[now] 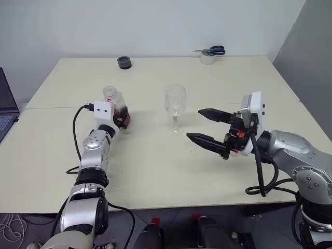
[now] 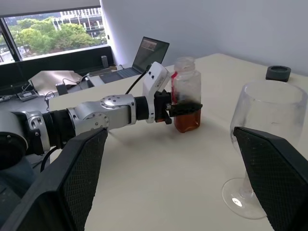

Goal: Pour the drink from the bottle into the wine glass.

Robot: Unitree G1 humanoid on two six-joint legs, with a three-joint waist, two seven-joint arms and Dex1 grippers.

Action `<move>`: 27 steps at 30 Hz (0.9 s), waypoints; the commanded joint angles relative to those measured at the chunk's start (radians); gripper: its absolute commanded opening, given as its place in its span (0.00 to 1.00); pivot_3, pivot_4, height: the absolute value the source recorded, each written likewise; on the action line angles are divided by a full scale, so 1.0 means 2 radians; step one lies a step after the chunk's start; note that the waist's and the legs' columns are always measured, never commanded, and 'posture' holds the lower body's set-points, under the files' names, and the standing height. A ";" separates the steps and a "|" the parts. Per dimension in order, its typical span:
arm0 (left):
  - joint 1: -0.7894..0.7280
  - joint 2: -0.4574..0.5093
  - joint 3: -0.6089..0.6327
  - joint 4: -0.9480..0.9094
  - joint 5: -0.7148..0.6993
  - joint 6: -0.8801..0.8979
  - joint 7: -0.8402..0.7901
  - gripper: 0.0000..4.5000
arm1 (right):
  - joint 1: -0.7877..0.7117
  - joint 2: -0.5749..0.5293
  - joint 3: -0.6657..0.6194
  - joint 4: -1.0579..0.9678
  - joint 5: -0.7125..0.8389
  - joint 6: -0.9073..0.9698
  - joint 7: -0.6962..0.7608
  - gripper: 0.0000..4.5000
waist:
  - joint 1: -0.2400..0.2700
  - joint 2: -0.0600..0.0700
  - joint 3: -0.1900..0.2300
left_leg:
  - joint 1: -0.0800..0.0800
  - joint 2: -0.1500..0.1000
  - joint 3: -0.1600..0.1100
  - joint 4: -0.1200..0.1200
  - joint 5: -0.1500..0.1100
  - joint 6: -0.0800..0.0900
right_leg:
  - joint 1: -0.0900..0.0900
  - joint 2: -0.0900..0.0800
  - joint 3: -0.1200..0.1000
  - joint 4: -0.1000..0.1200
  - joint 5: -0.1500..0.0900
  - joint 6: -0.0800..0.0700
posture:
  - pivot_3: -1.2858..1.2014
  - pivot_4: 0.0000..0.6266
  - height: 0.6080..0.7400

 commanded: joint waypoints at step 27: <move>-0.226 0.080 -0.168 0.083 0.164 -0.121 -0.123 0.38 | -0.012 0.064 0.029 0.093 -0.221 -0.178 -0.026 1.00 | -0.002 -0.001 0.000 | -0.001 -0.001 0.002 0.000 0.000 0.000 | -0.001 0.000 0.000 0.001 0.000 0.000 | 0.52 0.24 1.00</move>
